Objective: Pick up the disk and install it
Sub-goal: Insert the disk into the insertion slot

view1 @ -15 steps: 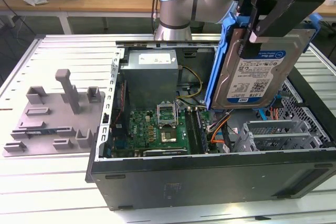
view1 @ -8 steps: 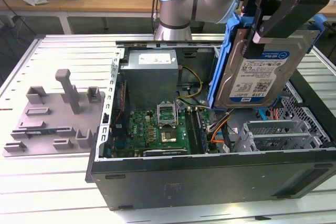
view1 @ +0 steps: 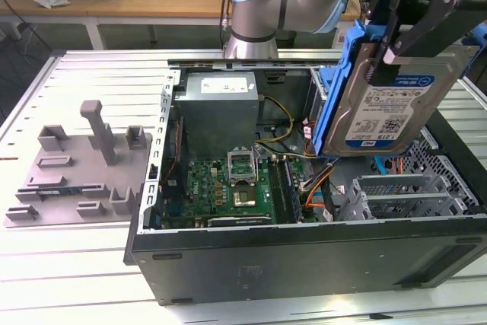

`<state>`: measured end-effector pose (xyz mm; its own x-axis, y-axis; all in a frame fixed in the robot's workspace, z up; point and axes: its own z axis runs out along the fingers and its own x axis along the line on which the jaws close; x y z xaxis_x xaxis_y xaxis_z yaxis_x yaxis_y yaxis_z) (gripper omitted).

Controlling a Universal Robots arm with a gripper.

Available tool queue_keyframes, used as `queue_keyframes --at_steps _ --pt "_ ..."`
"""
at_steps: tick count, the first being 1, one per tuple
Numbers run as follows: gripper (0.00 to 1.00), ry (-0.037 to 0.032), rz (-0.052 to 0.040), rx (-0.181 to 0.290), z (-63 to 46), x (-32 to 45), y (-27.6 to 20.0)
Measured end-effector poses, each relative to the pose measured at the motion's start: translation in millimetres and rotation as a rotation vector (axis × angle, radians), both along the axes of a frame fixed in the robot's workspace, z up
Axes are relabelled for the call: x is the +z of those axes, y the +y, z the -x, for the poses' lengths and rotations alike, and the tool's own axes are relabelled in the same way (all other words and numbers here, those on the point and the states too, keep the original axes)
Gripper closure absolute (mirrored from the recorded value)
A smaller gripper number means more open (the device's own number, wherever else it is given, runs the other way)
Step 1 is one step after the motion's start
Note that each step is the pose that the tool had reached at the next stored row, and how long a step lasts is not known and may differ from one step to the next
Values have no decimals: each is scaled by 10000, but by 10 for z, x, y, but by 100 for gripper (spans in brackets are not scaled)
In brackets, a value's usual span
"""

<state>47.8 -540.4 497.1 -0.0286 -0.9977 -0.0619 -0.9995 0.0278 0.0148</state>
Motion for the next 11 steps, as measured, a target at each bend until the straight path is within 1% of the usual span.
queue_keyframes --at_steps 2,5,11 --pt "63 0 -40 -32 -48 -3 -9" --pt "63 0 -69 -59 -104 -5 -19" --pt "63 0 -98 -98 -208 -8 -38"
